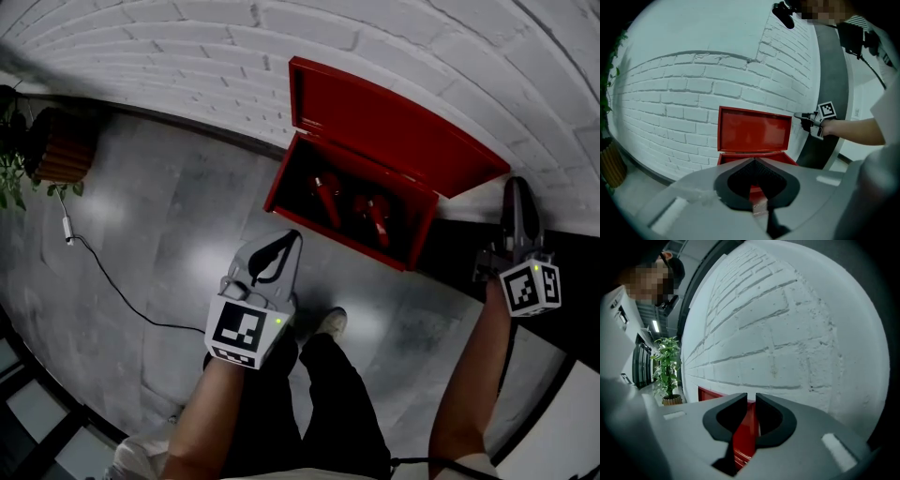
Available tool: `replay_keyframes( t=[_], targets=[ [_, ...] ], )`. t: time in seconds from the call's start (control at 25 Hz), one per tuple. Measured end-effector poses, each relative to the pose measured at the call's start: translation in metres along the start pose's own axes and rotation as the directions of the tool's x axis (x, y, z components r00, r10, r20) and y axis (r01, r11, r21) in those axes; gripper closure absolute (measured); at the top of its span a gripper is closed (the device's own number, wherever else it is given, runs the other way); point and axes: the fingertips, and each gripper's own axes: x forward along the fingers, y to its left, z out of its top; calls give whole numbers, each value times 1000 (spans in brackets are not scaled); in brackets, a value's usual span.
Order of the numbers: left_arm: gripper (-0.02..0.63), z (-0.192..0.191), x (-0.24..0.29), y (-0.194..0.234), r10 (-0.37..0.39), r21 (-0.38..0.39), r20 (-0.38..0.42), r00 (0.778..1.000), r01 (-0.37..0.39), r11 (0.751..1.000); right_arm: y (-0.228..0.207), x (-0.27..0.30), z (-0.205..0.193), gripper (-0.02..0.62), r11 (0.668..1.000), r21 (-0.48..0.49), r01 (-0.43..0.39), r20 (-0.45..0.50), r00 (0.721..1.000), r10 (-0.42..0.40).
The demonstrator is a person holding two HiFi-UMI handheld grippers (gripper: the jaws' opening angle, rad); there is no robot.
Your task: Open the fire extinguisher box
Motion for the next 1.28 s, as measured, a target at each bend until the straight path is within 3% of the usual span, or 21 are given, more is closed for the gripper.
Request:
replay_keyframes(
  t=[0.24, 0.52, 0.88, 1.28],
  targets=[
    [601, 18, 1, -1, 13, -17, 42, 999, -12, 1000, 28, -40, 0, 557, 999, -23, -36, 2, 999, 36],
    [601, 67, -27, -18, -15, 64, 50, 999, 11, 998, 98, -92, -10, 588, 993, 41, -113, -77, 990, 116],
    [602, 138, -102, -44, -27, 68, 65, 998, 23, 997, 155, -148, 50, 588, 993, 35, -116, -104, 987, 119],
    [602, 210, -137, -84, -81, 117, 134, 988, 65, 991, 160, -190, 121, 589, 998, -33, -58, -87, 995, 55]
  ],
)
